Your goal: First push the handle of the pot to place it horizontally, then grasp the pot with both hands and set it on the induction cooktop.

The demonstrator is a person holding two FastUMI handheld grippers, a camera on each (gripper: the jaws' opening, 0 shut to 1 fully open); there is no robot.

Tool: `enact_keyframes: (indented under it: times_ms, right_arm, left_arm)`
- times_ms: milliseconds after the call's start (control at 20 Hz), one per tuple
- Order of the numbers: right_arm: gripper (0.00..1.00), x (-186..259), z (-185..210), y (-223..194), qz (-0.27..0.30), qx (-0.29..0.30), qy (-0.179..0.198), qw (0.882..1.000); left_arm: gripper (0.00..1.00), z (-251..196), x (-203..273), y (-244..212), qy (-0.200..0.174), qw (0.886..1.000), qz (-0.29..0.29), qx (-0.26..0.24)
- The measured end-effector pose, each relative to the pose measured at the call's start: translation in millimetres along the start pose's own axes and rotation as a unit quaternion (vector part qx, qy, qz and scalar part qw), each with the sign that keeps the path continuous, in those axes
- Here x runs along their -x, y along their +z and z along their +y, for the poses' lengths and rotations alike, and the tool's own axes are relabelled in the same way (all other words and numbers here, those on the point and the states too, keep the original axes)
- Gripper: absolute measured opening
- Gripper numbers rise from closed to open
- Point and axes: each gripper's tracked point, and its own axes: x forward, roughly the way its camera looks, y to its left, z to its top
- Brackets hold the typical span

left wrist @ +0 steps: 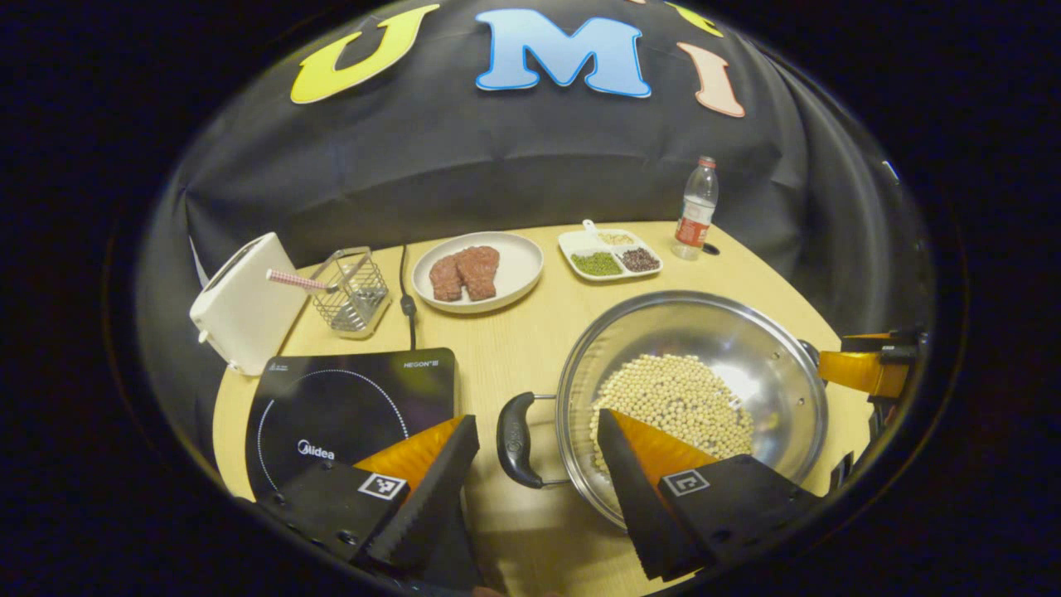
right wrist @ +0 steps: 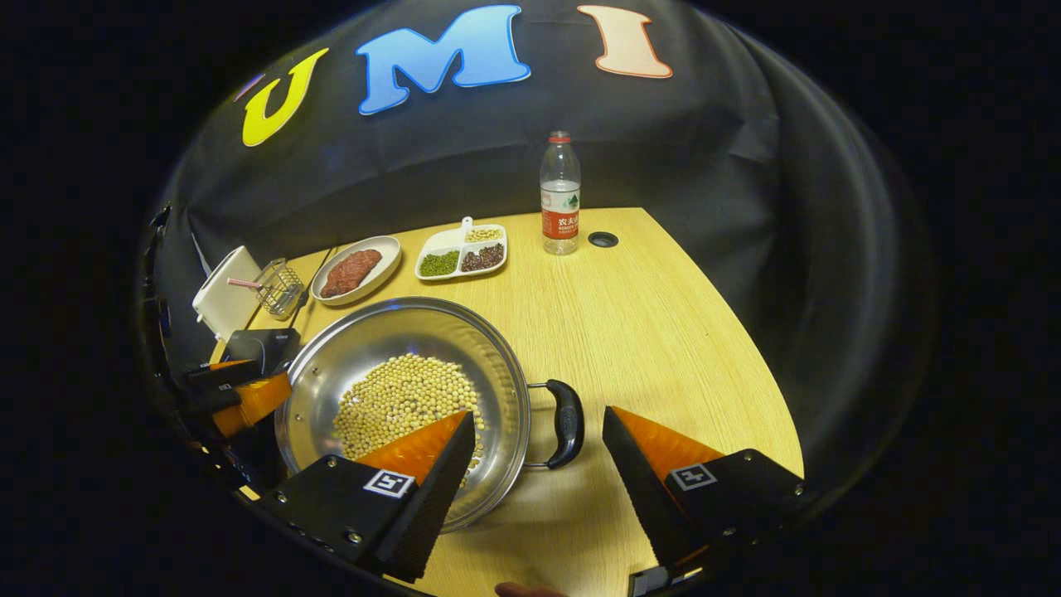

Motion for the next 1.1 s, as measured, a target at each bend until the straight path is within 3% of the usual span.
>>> enact_keyframes:
  times_ms: [350, 550, 700, 750, 800, 850, 900, 950, 1100]
  right_arm:
    - [0.96, -38, -8, -19, 0.021, -0.010, -0.016, 1.000]
    - [0.96, -58, -9, -25, 0.035, -0.014, -0.021, 0.999]
    - [0.94, -70, -8, -32, 0.048, -0.010, -0.021, 0.999]
    - [0.92, -69, -5, -32, 0.049, -0.014, -0.013, 0.999]
    - [0.91, -73, -4, -33, 0.050, -0.016, -0.013, 0.999]
    - [0.79, -73, -1, -32, 0.051, -0.017, -0.007, 0.999]
    - [0.81, -75, -1, -34, 0.053, -0.019, -0.006, 0.998]
    - [0.75, -74, 0, -33, 0.056, -0.020, -0.006, 0.998]
    - [0.75, -76, 0, -35, 0.059, -0.027, -0.002, 0.998]
  left_arm:
    - [0.99, -2, -25, -16, -0.002, 1.000, 0.015, 0.003]
    - [0.94, -5, -35, -15, -0.002, 1.000, 0.017, -0.004]
    - [0.99, -6, -43, -16, -0.001, 1.000, 0.018, -0.004]
    - [0.92, -5, -43, -15, 0.000, 1.000, 0.018, -0.007]
    - [0.78, -4, -45, -15, 0.002, 1.000, 0.018, -0.010]
    - [0.78, -5, -45, -16, 0.001, 1.000, 0.018, -0.010]
    - [0.77, -5, -45, -16, 0.001, 1.000, 0.019, -0.010]
    - [0.77, -4, -45, -16, 0.001, 1.000, 0.019, -0.012]
    - [0.74, -5, -47, -16, -0.001, 1.000, 0.017, -0.008]
